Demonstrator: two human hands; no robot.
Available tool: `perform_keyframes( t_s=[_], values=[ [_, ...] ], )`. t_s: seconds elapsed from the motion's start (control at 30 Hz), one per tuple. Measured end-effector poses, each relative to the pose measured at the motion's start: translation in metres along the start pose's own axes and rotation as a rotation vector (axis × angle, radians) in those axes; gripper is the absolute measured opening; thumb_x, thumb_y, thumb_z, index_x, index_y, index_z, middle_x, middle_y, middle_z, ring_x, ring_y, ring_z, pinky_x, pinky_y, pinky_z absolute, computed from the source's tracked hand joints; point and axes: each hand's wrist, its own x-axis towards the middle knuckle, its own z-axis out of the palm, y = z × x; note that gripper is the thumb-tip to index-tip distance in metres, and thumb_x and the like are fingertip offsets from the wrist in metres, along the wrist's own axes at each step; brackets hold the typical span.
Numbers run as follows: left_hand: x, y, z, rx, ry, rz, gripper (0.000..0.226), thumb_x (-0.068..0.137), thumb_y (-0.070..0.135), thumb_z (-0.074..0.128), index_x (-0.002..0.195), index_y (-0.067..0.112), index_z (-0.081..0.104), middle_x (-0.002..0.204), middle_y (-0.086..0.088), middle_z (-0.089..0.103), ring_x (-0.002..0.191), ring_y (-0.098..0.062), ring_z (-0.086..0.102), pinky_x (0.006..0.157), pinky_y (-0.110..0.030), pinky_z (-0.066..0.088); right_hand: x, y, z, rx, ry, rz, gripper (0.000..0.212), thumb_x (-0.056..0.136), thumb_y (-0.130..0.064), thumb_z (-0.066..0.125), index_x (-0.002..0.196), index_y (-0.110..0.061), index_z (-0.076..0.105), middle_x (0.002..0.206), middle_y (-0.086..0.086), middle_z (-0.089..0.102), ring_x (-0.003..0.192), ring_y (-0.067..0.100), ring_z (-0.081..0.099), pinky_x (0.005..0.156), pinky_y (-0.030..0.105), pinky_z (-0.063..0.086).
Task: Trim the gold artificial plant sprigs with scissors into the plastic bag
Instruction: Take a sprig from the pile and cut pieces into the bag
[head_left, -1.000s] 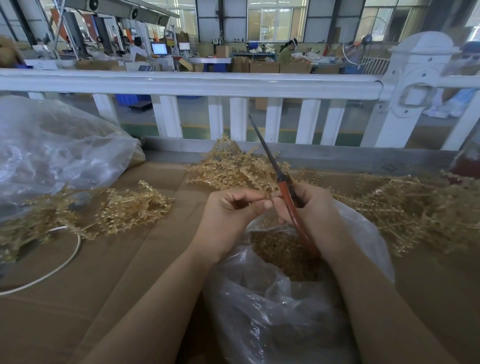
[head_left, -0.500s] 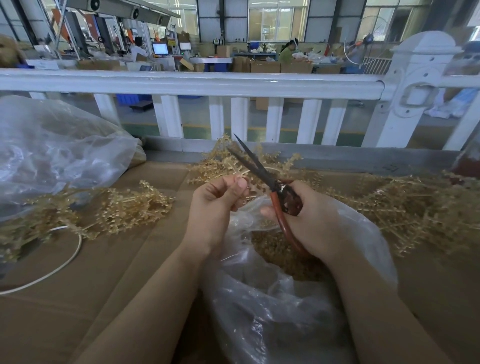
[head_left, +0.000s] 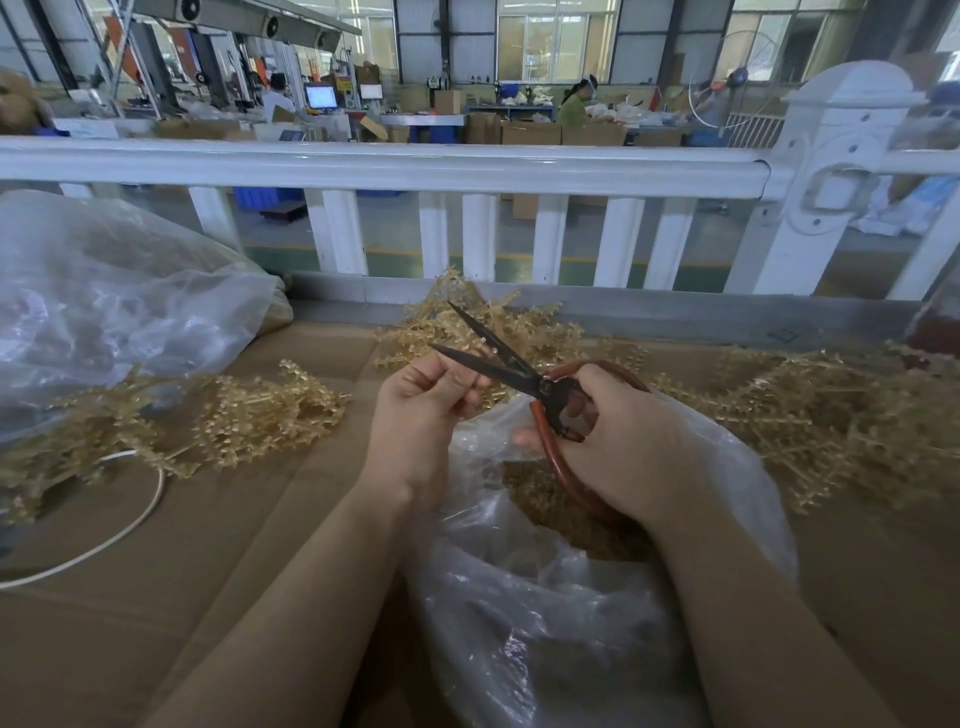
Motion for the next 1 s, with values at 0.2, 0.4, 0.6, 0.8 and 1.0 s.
perform_keyframes(
  t_s=[0.2, 0.4, 0.6, 0.8, 1.0],
  values=[
    [-0.0003, 0.0, -0.0006, 0.031, -0.027, 0.019, 0.023, 0.097, 0.0, 0.051, 0.079, 0.005, 0.063, 0.07, -0.001, 0.059, 0.063, -0.006, 0.048, 0.063, -0.015, 0.043, 0.0004, 0.0012, 0.001, -0.015, 0.038, -0.004, 0.058, 0.063, -0.093, 0.049, 0.087, -0.04, 0.053, 0.071, -0.022, 0.057, 0.067, -0.005, 0.05, 0.056, 0.015, 0.036],
    [0.0001, -0.0001, -0.0014, 0.02, -0.035, 0.031, 0.02, 0.096, 0.002, 0.053, 0.079, 0.005, 0.062, 0.072, -0.003, 0.058, 0.063, -0.005, 0.05, 0.064, -0.014, 0.044, 0.0021, 0.0044, 0.0044, -0.003, 0.058, -0.014, 0.062, 0.063, -0.095, 0.047, 0.086, -0.038, 0.056, 0.07, -0.021, 0.058, 0.065, -0.005, 0.052, 0.056, 0.014, 0.038],
    [0.0003, -0.0006, -0.0036, 0.063, -0.017, 0.062, 0.023, 0.09, 0.008, 0.061, 0.071, 0.017, 0.072, 0.07, -0.001, 0.062, 0.064, -0.008, 0.05, 0.068, -0.018, 0.046, 0.0021, 0.0052, 0.0036, 0.007, 0.079, -0.028, 0.07, 0.06, -0.098, 0.038, 0.091, -0.039, 0.059, 0.07, -0.026, 0.055, 0.064, -0.006, 0.051, 0.055, 0.012, 0.034],
    [0.0004, -0.0003, -0.0064, 0.127, -0.033, 0.114, 0.011, 0.082, 0.017, 0.069, 0.08, 0.02, 0.079, 0.073, -0.004, 0.063, 0.068, -0.013, 0.05, 0.069, -0.022, 0.047, 0.0005, 0.0043, 0.0027, -0.029, 0.118, -0.043, 0.069, 0.061, -0.097, 0.035, 0.091, -0.038, 0.055, 0.07, -0.023, 0.056, 0.065, -0.007, 0.049, 0.054, 0.011, 0.033],
    [0.0021, -0.0023, -0.0087, 0.136, -0.025, 0.125, 0.011, 0.081, 0.018, 0.071, 0.089, 0.014, 0.078, 0.075, -0.006, 0.064, 0.067, -0.012, 0.051, 0.067, -0.022, 0.048, 0.0008, 0.0061, 0.0043, -0.026, 0.133, -0.051, 0.071, 0.063, -0.096, 0.035, 0.087, -0.034, 0.059, 0.066, -0.02, 0.058, 0.061, -0.004, 0.052, 0.055, 0.011, 0.038]
  ],
)
